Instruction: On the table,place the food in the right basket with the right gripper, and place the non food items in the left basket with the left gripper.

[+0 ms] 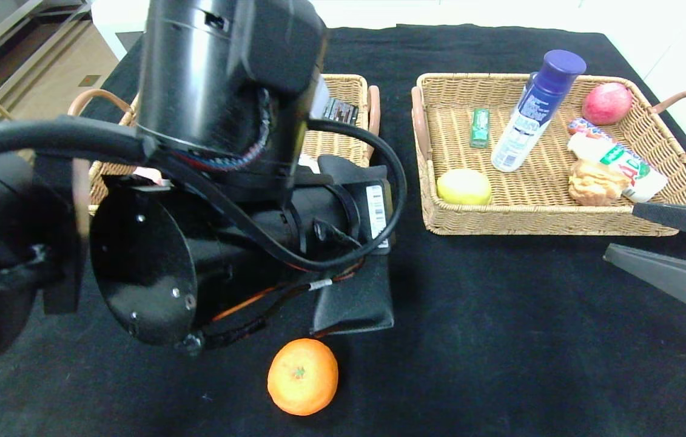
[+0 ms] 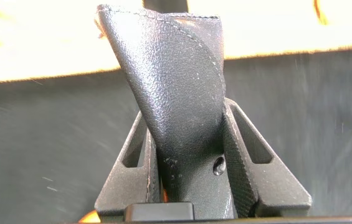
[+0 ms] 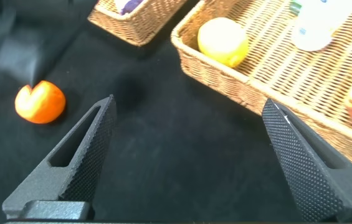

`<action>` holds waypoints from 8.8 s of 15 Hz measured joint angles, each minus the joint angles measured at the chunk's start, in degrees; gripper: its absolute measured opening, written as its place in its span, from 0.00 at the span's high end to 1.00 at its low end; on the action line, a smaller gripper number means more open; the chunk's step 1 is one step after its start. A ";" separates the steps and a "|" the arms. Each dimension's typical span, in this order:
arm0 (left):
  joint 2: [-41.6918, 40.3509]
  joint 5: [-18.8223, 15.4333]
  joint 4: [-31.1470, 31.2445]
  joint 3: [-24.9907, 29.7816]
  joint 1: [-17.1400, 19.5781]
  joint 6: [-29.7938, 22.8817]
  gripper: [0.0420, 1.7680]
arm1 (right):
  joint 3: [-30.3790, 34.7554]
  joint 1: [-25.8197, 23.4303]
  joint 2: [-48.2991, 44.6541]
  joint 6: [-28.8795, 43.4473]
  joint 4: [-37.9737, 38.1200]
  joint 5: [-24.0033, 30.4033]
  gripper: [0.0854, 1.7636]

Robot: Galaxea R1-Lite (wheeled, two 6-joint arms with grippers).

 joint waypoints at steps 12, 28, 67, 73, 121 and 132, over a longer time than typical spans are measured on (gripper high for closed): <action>1.90 -7.27 -0.17 -13.21 16.82 5.90 0.64 | 0.52 1.18 0.41 -0.07 -0.24 -0.26 0.03; 15.56 -12.70 -2.15 -29.06 28.65 6.47 0.64 | 0.73 1.38 0.04 -0.13 -0.44 -0.20 0.03; 0.23 -7.61 36.90 -8.78 6.92 4.88 0.04 | 1.23 2.26 0.01 -0.27 -0.41 -0.20 0.03; 0.56 -7.70 37.29 -2.95 2.88 1.57 0.04 | 1.26 2.27 0.11 -0.28 -0.37 -0.20 0.03; 6.18 -7.94 36.66 4.62 0.06 -4.27 0.38 | 1.67 2.71 -1.01 -0.30 -0.15 -0.20 0.03; 4.14 -8.53 25.11 -4.83 -1.84 -0.46 0.38 | -2.46 1.93 -4.90 -0.18 8.68 -0.52 0.03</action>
